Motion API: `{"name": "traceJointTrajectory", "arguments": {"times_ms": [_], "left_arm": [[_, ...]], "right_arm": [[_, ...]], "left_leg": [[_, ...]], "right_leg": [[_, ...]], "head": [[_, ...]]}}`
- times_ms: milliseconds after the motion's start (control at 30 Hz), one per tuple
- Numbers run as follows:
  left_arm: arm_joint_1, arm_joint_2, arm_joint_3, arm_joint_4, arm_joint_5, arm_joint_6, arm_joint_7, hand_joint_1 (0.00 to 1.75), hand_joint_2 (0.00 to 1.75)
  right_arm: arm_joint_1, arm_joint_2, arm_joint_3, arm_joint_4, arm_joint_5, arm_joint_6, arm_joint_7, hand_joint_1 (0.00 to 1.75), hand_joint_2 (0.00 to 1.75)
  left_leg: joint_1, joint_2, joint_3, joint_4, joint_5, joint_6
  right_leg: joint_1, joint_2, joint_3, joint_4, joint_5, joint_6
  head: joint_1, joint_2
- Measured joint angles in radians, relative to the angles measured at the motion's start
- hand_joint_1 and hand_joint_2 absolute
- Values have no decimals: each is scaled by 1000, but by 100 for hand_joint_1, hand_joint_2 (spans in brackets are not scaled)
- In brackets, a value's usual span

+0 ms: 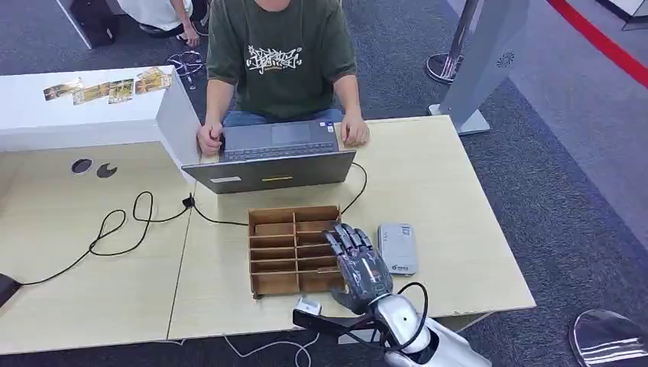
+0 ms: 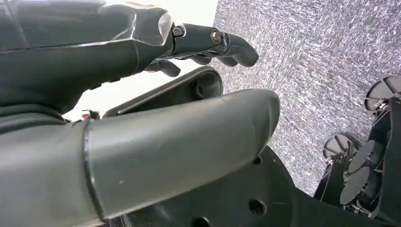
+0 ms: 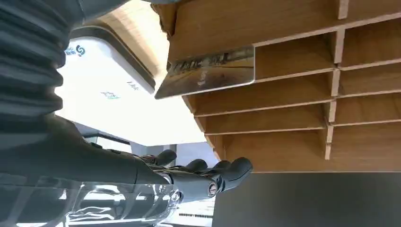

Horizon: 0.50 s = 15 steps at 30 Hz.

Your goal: Pass the card to the sensor for recognition and then transmit it.

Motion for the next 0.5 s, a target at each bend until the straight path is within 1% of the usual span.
{"name": "traceJointTrajectory", "arguments": {"times_ms": [333,500], "left_arm": [[0,0,0,0,3,0,0,0,0],[0,1,0,0,6,1,0,0,0]], "right_arm": [[-12,-10,19,11,-43,-3,0,0,175],[-11,-24,20,2,-54,-6,8,0,175]], "left_leg": [[0,0,0,0,0,0],[0,0,0,0,0,0]], "right_leg": [[0,0,0,0,0,0],[0,0,0,0,0,0]], "head": [[0,0],[0,0]]}}
